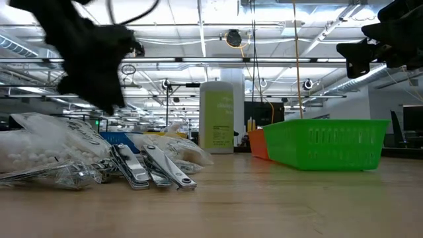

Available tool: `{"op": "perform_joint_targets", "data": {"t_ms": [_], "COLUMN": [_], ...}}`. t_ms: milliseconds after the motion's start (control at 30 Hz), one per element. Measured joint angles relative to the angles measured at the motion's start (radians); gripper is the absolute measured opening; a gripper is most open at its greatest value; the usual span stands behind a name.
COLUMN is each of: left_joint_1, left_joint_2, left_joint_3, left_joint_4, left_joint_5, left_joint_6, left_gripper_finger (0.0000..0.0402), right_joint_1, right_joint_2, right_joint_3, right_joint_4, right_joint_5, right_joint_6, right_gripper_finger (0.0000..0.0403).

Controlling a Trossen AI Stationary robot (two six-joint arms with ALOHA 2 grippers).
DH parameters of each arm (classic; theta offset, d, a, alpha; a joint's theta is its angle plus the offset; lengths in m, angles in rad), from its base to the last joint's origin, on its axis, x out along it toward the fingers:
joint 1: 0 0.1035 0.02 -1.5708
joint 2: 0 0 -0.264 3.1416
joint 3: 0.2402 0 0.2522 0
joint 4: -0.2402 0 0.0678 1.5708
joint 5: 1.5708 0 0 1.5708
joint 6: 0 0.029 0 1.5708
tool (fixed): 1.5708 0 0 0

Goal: Pick & Place Travel size toiletries
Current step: Put the blue toothbrush into the yellow bin

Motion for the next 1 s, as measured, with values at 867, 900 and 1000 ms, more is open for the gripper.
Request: {"op": "perform_joint_targets", "data": {"t_ms": [867,900,1000], "left_joint_1": [-0.648,-0.643,-0.63], "left_joint_2": [0.206,0.216,0.24], "left_joint_3": [0.0,0.0,0.002], "left_joint_4": [-0.169,-0.151,-0.116], "left_joint_5": [0.122,0.122,0.123], "left_joint_6": [-1.052,-1.043,-1.023], "left_gripper_finger": [0.0166,0.0165,0.0166], "right_joint_1": [0.0,0.0,0.0], "right_joint_2": [0.0,0.0,0.0], "right_joint_3": [0.0,0.0,0.0], "right_joint_4": [0.0,0.0,0.0], "right_joint_5": [0.0,0.0,0.0], "right_joint_6": [0.0,0.0,0.0], "right_gripper_finger": [0.0242,0.0242,0.0242]}}
